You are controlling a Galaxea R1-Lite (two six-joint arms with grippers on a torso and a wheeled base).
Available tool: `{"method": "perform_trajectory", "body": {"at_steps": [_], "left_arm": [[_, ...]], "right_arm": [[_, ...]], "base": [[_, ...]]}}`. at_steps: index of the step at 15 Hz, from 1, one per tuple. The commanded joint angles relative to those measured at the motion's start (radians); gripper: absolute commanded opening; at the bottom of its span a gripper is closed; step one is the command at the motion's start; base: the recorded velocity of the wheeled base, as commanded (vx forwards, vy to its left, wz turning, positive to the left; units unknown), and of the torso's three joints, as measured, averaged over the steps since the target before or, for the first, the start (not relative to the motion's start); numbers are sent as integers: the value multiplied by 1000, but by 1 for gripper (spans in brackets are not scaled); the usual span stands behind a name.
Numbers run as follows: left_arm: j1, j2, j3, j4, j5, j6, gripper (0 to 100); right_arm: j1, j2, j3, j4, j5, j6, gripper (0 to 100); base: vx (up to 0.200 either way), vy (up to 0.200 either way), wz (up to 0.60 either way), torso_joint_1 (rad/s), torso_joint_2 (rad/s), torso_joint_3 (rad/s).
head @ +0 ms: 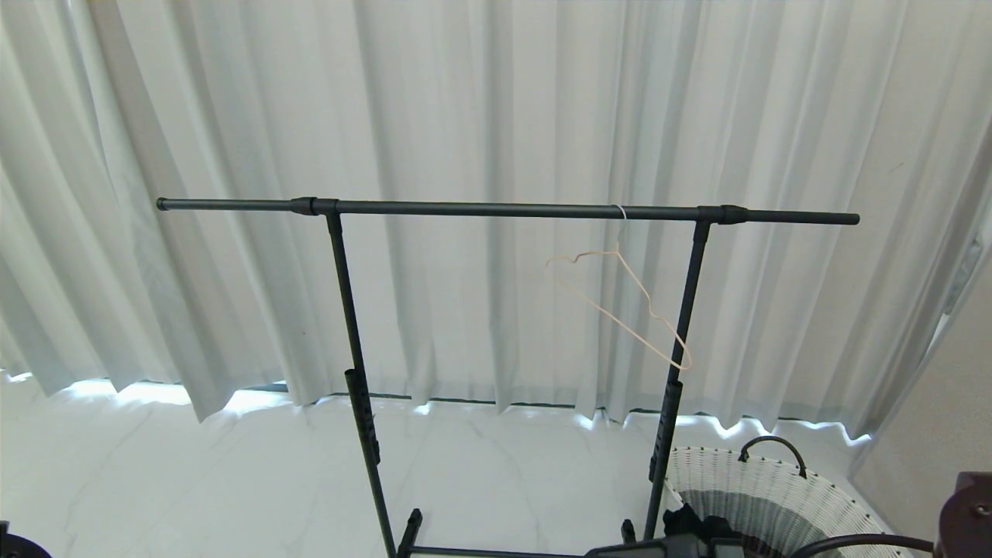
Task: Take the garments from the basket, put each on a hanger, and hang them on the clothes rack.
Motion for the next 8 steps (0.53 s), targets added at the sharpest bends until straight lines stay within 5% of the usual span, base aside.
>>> {"method": "perform_trajectory", "body": {"at_steps": [1,5,8], "left_arm": [[63,-11,44,0,19,1,0],[239,-43,73,-2,94,1,0],[371,-36,4,-2,103,-5,0]], "right_arm": [[-5,-1,3,2,-32,4,100],[-7,-2,23,2,-61,44,100],[-13,22,26,2,-62,196,100]], "base": [[0,0,0,0,0,0],[0,0,0,0,0,0],[0,0,0,0,0,0]]}}
